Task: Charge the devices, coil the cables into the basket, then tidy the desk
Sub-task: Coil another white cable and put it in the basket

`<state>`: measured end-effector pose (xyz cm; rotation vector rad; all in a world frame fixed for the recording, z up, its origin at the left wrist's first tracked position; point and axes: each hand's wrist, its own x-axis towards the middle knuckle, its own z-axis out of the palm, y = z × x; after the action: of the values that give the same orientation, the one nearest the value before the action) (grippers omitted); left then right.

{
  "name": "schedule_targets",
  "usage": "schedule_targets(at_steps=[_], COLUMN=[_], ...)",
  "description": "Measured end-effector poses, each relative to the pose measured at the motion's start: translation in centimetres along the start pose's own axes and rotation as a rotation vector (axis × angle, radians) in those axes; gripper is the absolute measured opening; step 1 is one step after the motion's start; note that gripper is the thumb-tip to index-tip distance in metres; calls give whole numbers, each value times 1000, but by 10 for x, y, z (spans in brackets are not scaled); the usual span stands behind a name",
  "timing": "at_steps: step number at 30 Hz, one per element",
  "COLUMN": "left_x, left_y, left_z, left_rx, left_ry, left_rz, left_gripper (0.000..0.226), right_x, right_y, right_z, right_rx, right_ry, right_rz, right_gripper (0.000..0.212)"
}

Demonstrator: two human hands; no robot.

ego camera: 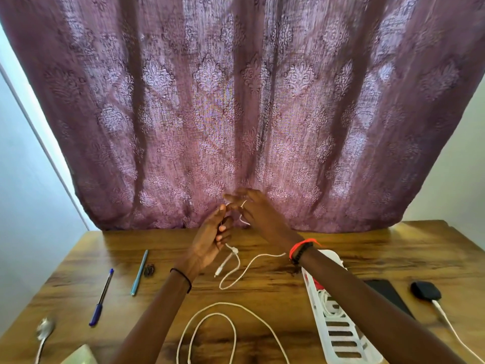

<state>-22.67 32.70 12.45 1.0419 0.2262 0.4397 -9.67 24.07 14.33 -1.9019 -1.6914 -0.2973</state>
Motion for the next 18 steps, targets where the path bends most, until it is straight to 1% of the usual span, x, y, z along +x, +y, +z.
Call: schedule_targets(at_steps=[2, 5, 7, 9, 11, 12, 18], left_x=[1, 2, 0, -2, -4, -4, -2], left_y=[1, 3, 3, 3, 4, 5, 8], left_z=[1, -1, -3, -6, -9, -11, -11], left_rx=[19, 116, 185, 371, 586, 630, 655], left_ry=[0, 6, 29, 48, 26, 15, -50], left_rz=[-8, -10, 1, 47, 100, 109, 136], left_gripper=[25, 30, 28, 28, 29, 28, 22], right_x=[4, 7, 10, 11, 11, 11, 12], right_y=[1, 0, 2, 7, 13, 16, 22], right_z=[2, -3, -6, -7, -6, -6, -7], right_rx=[16, -5, 12, 62, 136, 165, 292], right_ry=[-11, -15, -28, 6, 50, 69, 195], right_rz=[-45, -77, -7, 76, 136, 171, 389], right_gripper=[35, 28, 25, 23, 21, 20, 16])
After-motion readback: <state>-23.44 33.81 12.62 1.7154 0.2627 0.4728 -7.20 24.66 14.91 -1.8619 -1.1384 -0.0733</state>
